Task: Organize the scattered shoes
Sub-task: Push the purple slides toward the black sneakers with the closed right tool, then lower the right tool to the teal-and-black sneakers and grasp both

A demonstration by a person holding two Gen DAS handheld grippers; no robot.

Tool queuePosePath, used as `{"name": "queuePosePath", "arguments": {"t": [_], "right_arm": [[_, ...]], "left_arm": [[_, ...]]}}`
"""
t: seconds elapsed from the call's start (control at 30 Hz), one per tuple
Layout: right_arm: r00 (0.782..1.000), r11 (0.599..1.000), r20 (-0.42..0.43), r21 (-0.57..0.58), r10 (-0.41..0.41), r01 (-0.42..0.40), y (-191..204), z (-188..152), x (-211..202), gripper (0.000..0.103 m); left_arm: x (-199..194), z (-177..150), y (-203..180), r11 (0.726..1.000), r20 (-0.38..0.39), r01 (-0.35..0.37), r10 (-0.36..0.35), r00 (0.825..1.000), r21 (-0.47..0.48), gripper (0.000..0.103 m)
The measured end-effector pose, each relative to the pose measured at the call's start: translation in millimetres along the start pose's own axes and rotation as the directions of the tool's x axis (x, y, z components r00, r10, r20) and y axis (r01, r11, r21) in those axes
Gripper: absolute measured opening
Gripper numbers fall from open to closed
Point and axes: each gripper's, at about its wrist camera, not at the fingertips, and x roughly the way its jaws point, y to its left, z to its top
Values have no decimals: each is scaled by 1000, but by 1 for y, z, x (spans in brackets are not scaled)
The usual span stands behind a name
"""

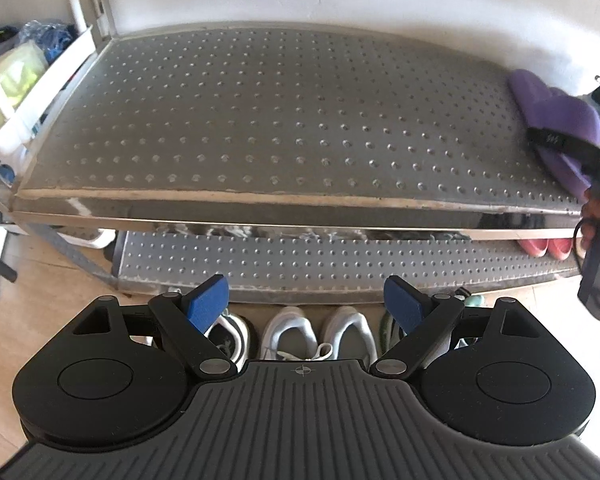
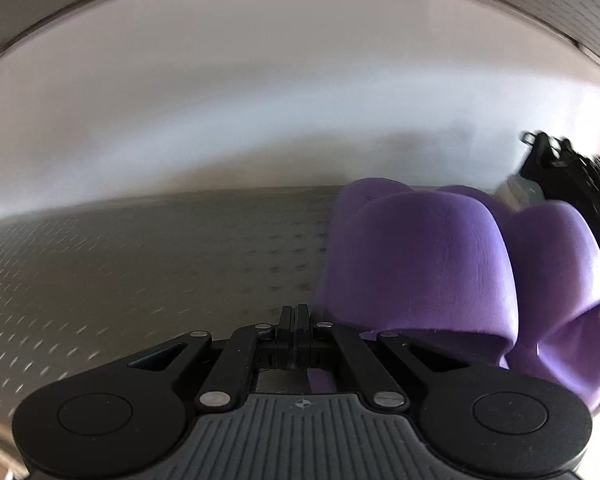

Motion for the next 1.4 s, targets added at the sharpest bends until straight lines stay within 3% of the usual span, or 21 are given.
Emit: {"name": "queuePosePath", "arguments": {"t": [0.17, 0.4, 0.47, 0.5, 0.6, 0.7, 0.8, 0.83, 0.9, 0.93, 1.0, 1.03, 1.07, 1.17, 1.23, 1.4], "right_arm": [[999, 998, 18, 62, -34, 33, -25, 3, 9, 0], [999, 998, 5, 44, -54, 53, -26, 5, 11, 0], [998, 998, 2, 38, -59, 59, -26, 6, 11, 14], [999, 999, 0, 19, -51, 51, -23, 5, 8, 29], [999, 998, -40, -59, -3, 1, -9, 4, -12, 34], [990, 988, -121, -125, 74, -90, 10, -3, -53, 51], [960, 958, -213, -184, 180, -220, 22, -29, -99, 76], [947, 947, -246, -196, 205, -256, 25, -37, -105, 76], [895, 920, -396, -234, 205, -314, 32, -80, -104, 68], [888, 921, -425, -246, 179, -303, 32, -90, -99, 55], [837, 931, -545, -273, 58, -242, 29, -130, -61, 38], [821, 938, -569, -261, 43, -230, 26, -137, -51, 37], [791, 956, -612, -221, 17, -191, 18, -153, -24, 37], [784, 973, -620, -154, 41, -172, 14, -164, -3, 46], [783, 979, -620, -129, 43, -157, 17, -172, 22, 63], [775, 973, -631, -198, -34, -118, 30, -199, 61, 71]], "left_arm": [[7, -4, -7, 1000, -19, -8, 9, 1000, 29, 89], [6, -5, -6, 999, -17, -13, 13, 1000, 33, 89], [5, -5, -4, 999, -24, -7, 8, 1000, 41, 89], [4, -5, -4, 999, -26, -6, 7, 1000, 43, 89], [-3, -7, 0, 999, -39, 10, -8, 999, 51, 89], [-11, -10, 5, 998, -46, 33, -31, 998, 52, 89], [-18, -14, 8, 997, -47, 53, -50, 998, 54, 89], [-20, -17, 8, 996, -47, 60, -57, 997, 59, 89], [-23, -21, 6, 995, -48, 70, -66, 997, 77, 89], [-23, -23, 5, 994, -49, 73, -69, 996, 85, 89], [-22, -26, 1, 992, -58, 80, -75, 995, 98, 89], [-21, -28, 0, 991, -67, 85, -78, 995, 105, 89], [-20, -29, -1, 990, -73, 88, -80, 994, 109, 89], [-13, -31, -7, 989, -93, 80, -68, 993, 124, 89], [-8, -31, -8, 989, -100, 70, -57, 993, 130, 89], [1, -32, -6, 990, -113, 51, -36, 993, 131, 89]]}}
